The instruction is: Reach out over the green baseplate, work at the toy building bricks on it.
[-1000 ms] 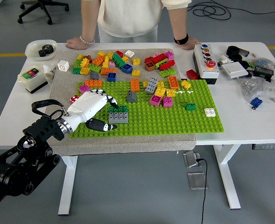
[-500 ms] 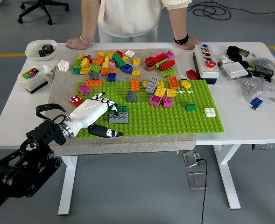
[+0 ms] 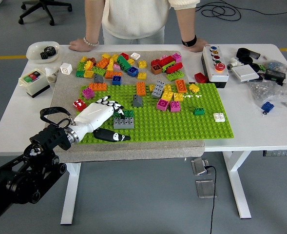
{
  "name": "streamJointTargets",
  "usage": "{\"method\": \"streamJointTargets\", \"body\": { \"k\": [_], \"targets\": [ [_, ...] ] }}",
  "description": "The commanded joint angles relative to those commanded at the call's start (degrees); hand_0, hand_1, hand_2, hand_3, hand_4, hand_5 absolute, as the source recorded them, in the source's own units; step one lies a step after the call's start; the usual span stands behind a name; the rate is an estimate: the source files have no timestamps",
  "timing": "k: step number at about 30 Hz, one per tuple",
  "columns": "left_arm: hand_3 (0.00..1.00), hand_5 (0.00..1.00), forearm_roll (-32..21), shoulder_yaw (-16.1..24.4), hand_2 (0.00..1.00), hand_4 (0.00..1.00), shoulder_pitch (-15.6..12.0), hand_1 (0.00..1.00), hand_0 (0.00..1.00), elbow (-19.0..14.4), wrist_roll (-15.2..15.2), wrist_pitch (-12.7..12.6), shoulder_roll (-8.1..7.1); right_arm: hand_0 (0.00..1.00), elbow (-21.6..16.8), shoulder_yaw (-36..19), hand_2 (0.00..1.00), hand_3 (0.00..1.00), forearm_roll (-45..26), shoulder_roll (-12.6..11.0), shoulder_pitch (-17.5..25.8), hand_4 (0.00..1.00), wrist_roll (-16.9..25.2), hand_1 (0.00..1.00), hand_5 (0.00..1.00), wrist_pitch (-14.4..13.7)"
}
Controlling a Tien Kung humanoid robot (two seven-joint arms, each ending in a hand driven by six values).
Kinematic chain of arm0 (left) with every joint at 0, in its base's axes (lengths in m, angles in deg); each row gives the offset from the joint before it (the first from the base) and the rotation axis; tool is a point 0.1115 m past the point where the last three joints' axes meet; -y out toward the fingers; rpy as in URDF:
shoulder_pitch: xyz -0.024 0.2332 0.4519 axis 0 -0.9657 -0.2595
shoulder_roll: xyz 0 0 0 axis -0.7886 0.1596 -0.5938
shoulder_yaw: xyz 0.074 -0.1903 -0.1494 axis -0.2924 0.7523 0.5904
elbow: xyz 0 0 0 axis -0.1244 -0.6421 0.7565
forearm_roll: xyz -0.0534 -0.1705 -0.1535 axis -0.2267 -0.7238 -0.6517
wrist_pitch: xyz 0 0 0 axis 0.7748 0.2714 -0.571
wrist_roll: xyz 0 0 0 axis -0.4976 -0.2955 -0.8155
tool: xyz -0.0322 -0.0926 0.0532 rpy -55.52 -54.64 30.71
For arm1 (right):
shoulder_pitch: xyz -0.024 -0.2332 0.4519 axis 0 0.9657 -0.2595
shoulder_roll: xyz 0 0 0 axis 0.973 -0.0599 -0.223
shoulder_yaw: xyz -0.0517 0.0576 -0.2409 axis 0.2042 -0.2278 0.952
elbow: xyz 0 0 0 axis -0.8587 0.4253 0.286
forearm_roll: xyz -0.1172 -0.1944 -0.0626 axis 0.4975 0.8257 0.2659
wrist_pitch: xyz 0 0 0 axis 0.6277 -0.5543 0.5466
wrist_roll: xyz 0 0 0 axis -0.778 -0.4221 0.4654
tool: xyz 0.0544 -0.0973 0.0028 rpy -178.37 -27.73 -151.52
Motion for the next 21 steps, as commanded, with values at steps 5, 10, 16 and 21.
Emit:
{"method": "streamJointTargets", "body": {
  "k": [5, 10, 16, 21],
  "targets": [
    [0.634, 0.756, 0.22, -0.05, 0.885, 0.998, -0.08, 0.931, 0.998, 0.25, -0.11, 0.05, 0.12, 0.744, 0.0, -0.05, 0.682, 0.632, 0.04, -0.03, 0.04, 0.81, -0.01, 0.641, 0.518, -0.01],
    [0.631, 0.755, 0.31, -0.27, 0.885, 0.998, -0.06, 0.931, 0.998, 0.78, -0.16, 0.05, 0.27, 0.744, 0.0, -0.03, 0.682, 0.632, -0.07, -0.01, -0.03, 0.81, 0.0, 0.64, 0.518, -0.03],
    [0.632, 0.756, 0.45, -0.55, 0.885, 0.998, -0.02, 0.932, 0.998, 1.42, -0.22, -0.05, 0.51, 0.744, 0.0, -0.08, 0.682, 0.631, -0.13, -0.05, -0.04, 0.81, -0.01, 0.64, 0.518, -0.07],
    [0.627, 0.755, 0.46, -0.86, 0.885, 0.998, 0.04, 0.932, 0.998, 2.19, -0.23, -0.3, 0.77, 0.744, 0.0, -0.09, 0.682, 0.631, -0.19, -0.02, -0.07, 0.81, -0.01, 0.641, 0.518, -0.09]
  ]
}}
